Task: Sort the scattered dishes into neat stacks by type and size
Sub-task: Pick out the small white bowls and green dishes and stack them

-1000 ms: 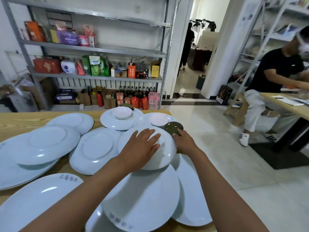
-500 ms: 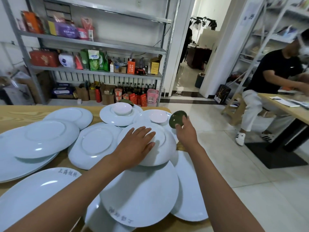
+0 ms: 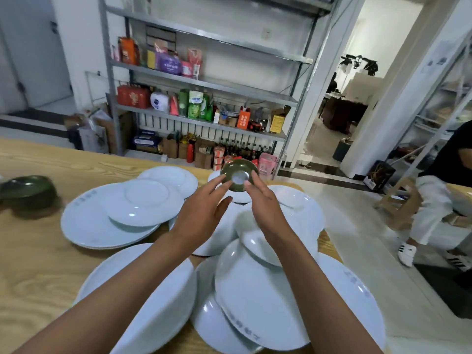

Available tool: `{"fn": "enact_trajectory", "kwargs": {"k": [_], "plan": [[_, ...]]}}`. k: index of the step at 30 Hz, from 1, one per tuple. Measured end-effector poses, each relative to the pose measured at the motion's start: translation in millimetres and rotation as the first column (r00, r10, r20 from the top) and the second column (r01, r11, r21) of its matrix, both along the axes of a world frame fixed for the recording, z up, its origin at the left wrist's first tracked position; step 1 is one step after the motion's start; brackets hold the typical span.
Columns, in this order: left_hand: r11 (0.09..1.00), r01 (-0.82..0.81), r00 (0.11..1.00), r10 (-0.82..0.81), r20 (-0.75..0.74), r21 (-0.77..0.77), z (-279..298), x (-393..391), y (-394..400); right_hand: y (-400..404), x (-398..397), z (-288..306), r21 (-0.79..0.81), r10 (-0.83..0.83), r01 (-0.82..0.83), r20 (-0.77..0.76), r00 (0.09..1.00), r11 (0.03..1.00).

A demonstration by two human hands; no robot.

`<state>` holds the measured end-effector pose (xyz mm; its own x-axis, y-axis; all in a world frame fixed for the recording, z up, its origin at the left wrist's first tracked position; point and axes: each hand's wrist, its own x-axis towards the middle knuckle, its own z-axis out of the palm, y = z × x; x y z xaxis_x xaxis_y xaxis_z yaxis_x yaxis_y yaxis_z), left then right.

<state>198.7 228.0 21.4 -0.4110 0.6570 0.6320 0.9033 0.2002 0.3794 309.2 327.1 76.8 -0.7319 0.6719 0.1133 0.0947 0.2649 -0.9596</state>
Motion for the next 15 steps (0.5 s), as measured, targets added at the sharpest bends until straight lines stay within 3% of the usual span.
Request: {"fn": "enact_trajectory", "kwargs": {"k": [5,9,15], "plan": [[0.988,-0.11,0.994,0.112,-0.005,0.104,1,-42,-67,-61,-57,-1,-0.057,0.189,-0.189,-0.005,0.982,0.98],[0.963,-0.244,0.969,0.245,0.0,0.115,-1,-80,-130,-116,-109,-13,-0.008,0.35,-0.349,0.021,0.937,0.937],[0.899,-0.426,0.901,0.432,-0.037,0.103,-7,-120,-200,-168,-165,-27,0.019,0.441,-0.444,0.078,0.894,0.896]]}}
